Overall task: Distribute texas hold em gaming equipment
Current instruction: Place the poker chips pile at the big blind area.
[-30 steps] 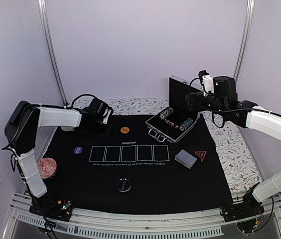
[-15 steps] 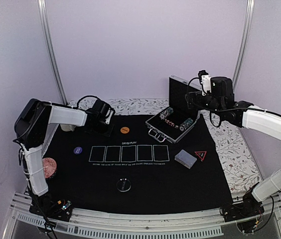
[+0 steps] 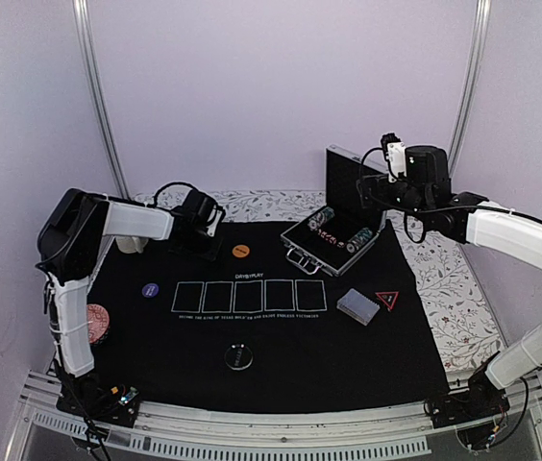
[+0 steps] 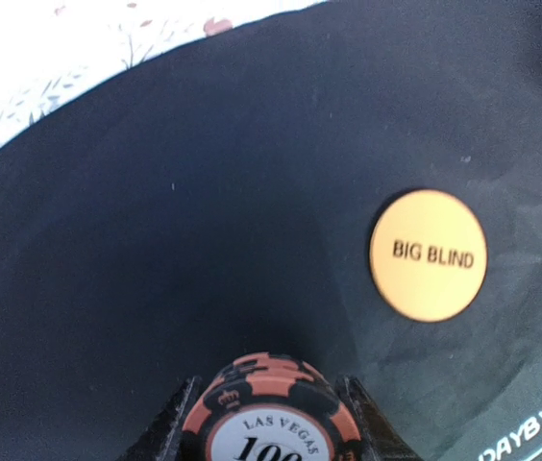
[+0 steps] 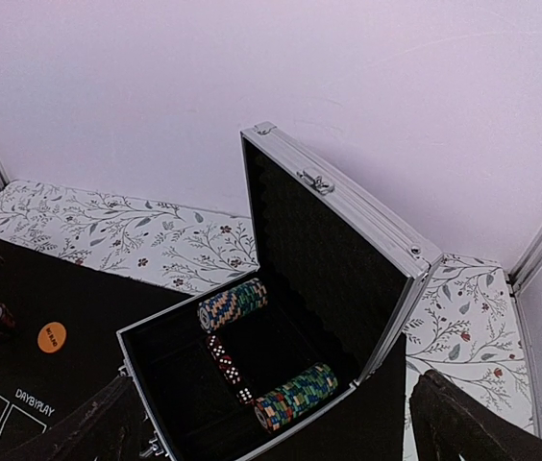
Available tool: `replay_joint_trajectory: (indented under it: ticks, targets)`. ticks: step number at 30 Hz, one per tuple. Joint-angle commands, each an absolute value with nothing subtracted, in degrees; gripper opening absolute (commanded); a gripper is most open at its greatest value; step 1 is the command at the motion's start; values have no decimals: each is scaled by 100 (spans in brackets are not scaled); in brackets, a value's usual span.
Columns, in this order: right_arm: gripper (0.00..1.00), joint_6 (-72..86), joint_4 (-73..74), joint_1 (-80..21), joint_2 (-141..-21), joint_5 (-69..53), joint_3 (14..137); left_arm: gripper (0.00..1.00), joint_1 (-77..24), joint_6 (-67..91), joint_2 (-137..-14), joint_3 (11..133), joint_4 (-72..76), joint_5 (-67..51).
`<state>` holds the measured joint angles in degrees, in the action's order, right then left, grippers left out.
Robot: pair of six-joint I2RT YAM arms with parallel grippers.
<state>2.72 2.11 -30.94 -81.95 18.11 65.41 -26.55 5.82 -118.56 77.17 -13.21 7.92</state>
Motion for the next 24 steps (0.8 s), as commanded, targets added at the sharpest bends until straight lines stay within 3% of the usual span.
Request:
replay_joint_trajectory:
  ticks: [1,24]
  targets:
    - [99,212,180,-3059,-8280,1828,6732,0,-2575,387,-11981,8027,-1323,823]
    - [99,195,353,-3059,-8240,1688,6769,3,-2533,238,-12769,9066,-2240,579]
